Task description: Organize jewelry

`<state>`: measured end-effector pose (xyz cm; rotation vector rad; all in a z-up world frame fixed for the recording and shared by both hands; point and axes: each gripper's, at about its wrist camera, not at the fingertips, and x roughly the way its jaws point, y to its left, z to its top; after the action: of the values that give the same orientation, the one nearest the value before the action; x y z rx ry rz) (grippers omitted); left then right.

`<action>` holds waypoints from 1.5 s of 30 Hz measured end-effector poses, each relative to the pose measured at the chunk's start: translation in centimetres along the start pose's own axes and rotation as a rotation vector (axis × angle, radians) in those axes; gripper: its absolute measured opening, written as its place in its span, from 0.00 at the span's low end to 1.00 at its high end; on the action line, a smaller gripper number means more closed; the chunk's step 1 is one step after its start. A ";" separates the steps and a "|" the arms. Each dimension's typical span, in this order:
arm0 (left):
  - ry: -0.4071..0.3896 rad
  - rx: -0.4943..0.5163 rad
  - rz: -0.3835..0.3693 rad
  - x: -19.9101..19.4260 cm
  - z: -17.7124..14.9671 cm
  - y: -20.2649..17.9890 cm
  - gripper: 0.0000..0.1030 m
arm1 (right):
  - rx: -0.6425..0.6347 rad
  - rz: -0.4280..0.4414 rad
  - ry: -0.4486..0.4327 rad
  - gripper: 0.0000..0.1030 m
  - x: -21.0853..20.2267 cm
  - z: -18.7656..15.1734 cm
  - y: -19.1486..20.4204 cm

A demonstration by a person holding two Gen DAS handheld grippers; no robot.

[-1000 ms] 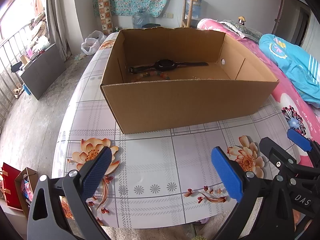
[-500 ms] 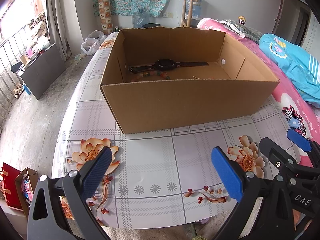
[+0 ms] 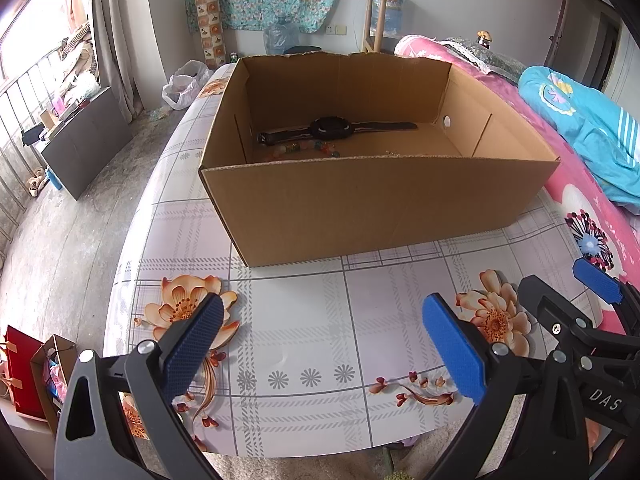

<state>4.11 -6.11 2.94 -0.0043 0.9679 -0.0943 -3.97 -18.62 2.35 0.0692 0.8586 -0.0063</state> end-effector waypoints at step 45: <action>0.014 0.000 0.004 0.7 -0.3 0.4 0.95 | 0.012 0.006 0.021 0.92 1.0 -0.4 0.5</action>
<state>4.25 -5.76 2.21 -0.0012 0.9822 -0.0909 -3.58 -18.11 1.34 0.0834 0.8794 -0.0047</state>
